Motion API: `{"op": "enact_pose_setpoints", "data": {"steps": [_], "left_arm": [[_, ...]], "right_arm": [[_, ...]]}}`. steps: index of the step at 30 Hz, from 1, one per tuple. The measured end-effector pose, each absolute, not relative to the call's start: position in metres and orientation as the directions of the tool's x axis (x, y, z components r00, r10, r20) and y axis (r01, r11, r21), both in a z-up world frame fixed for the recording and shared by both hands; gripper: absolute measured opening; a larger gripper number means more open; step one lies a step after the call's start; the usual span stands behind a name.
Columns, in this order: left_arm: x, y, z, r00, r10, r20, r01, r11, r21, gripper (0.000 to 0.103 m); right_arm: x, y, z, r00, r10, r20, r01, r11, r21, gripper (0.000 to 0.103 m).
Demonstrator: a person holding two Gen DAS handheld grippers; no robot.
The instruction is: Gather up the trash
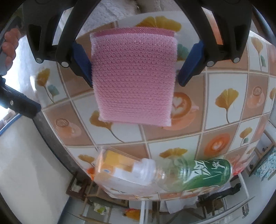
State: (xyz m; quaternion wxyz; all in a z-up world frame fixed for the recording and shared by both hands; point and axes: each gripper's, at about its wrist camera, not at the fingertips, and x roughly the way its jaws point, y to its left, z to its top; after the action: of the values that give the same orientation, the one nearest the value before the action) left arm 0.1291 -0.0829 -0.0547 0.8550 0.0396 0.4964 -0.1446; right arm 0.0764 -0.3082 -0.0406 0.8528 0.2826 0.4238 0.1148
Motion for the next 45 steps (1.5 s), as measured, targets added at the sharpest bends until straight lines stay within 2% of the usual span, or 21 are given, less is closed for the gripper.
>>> {"op": "enact_pose_setpoints", "data": {"steps": [5, 10, 16, 19, 24, 30, 34, 40, 45], "left_arm": [[0.131, -0.073, -0.055, 0.480, -0.202, -0.854, 0.274, 0.959, -0.072, 0.090], [0.130, -0.056, -0.052, 0.492, -0.211, -0.845, 0.255, 0.963, -0.092, 0.081], [0.128, -0.028, -0.052, 0.511, -0.205, -0.835, 0.211, 0.971, -0.109, 0.080], [0.127, -0.012, -0.051, 0.521, -0.207, -0.828, 0.183, 0.975, -0.129, 0.080], [0.126, 0.013, -0.050, 0.545, -0.220, -0.809, 0.157, 0.975, -0.160, 0.080], [0.127, 0.027, -0.050, 0.554, -0.236, -0.798, 0.161, 0.971, -0.175, 0.080], [0.129, 0.036, -0.049, 0.554, -0.251, -0.794, 0.153, 0.968, -0.200, 0.080], [0.127, 0.050, -0.050, 0.564, -0.257, -0.785, 0.128, 0.966, -0.224, 0.080], [0.129, 0.058, -0.049, 0.567, -0.270, -0.779, 0.119, 0.962, -0.246, 0.080]], "right_arm": [[0.078, -0.304, -0.037, 0.613, 0.420, -0.669, 0.039, 0.830, 0.557, 0.077], [0.085, -0.297, -0.022, 0.615, 0.394, -0.683, 0.000, 0.866, 0.500, 0.077], [0.118, -0.277, 0.019, 0.629, 0.329, -0.705, -0.118, 0.936, 0.331, 0.077], [0.138, -0.262, 0.033, 0.641, 0.293, -0.709, -0.173, 0.955, 0.239, 0.088], [0.180, -0.235, 0.043, 0.615, 0.243, -0.750, -0.219, 0.967, 0.134, 0.088], [0.223, -0.170, 0.056, 0.555, 0.347, -0.756, -0.408, 0.906, 0.116, 0.088], [0.253, -0.123, 0.060, 0.511, 0.360, -0.780, -0.516, 0.855, 0.057, 0.088], [0.285, -0.093, 0.060, 0.454, 0.363, -0.814, -0.575, 0.817, 0.043, 0.088], [0.301, -0.120, 0.055, 0.477, 0.290, -0.830, -0.488, 0.872, 0.024, 0.088]]}}
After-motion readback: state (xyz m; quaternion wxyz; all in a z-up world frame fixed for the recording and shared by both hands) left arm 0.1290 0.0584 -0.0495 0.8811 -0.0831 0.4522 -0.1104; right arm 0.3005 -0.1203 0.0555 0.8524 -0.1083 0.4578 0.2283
